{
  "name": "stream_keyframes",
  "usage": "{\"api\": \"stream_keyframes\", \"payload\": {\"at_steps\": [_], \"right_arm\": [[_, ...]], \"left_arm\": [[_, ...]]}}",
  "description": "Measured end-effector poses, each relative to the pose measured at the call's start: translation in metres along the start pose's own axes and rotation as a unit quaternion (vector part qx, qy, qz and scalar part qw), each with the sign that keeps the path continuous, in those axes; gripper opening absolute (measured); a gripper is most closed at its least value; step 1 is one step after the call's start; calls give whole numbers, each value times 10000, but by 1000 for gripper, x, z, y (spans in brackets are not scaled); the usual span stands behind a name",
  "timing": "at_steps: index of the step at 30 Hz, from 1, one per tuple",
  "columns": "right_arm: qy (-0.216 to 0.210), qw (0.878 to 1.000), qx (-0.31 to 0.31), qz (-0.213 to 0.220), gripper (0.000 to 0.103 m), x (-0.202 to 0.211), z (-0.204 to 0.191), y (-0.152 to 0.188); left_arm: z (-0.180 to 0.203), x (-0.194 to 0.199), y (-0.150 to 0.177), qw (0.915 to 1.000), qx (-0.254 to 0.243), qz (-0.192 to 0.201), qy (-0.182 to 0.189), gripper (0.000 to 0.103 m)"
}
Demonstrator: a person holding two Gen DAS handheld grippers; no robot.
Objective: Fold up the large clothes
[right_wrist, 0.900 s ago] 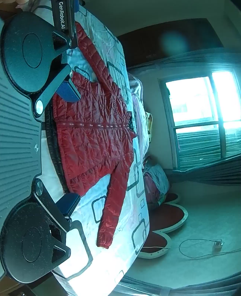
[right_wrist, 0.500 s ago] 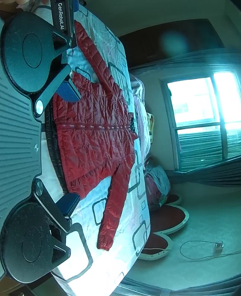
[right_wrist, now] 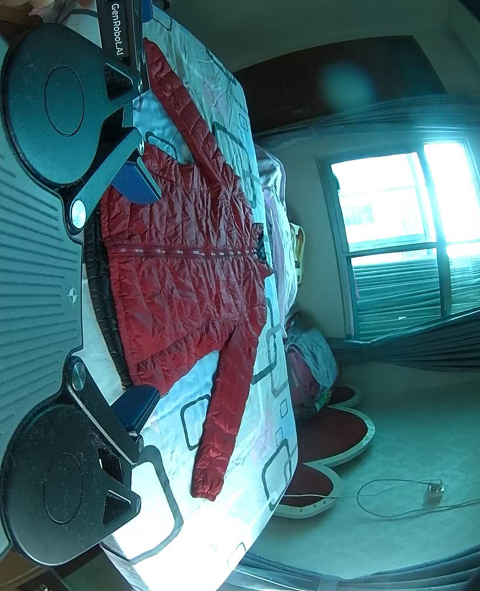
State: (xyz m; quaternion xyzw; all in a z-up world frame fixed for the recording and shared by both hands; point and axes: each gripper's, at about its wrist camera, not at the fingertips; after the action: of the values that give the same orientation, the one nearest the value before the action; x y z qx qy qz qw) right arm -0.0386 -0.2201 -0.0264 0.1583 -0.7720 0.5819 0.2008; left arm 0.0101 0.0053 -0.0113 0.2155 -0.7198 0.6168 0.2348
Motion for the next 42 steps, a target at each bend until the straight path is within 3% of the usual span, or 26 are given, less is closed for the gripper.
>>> {"api": "stream_keyframes", "payload": {"at_steps": [42], "right_arm": [[12,10000,50,15,103,-13,-7,-8]], "left_arm": [[-7,-12,-1,10000,51,-57,-38,103]]}}
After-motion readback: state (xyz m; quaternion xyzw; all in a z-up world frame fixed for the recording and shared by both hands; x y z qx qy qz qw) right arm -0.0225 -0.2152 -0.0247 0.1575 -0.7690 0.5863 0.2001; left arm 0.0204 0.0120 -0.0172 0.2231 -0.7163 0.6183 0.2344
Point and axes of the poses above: each gripper's, at about its wrist camera, not at the fingertips, and x roughly against the way its jaws point, z to its right, y to its underside, and after that the axes turned 5 degrees about -x, right-handed
